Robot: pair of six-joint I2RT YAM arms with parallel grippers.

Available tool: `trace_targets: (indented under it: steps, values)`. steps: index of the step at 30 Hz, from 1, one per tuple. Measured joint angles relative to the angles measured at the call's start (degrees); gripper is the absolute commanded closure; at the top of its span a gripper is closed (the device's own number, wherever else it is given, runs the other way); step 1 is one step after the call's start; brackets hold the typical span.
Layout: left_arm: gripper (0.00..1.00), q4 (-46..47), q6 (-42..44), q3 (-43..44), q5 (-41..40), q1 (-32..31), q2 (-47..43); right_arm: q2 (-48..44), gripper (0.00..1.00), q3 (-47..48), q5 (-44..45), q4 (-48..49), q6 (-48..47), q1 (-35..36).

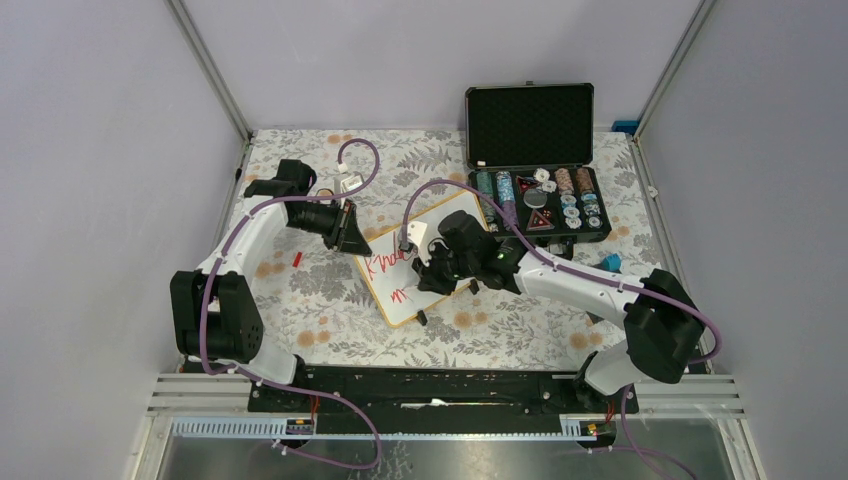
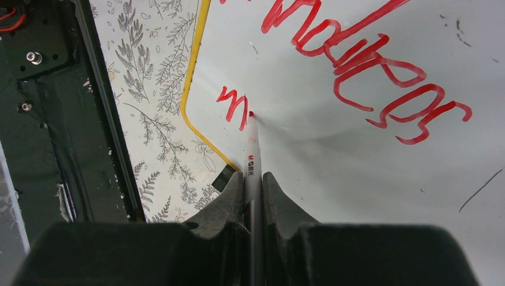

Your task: Write a sentence on the whiteboard

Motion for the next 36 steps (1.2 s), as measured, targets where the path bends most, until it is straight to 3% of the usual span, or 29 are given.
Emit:
trace_targets:
  steps: [36]
  values:
    - [1.0,0.11,-0.02,0.0,0.0,0.0,0.0,-0.66,1.0,-2.62,-1.49,0.02,-1.09,-1.33]
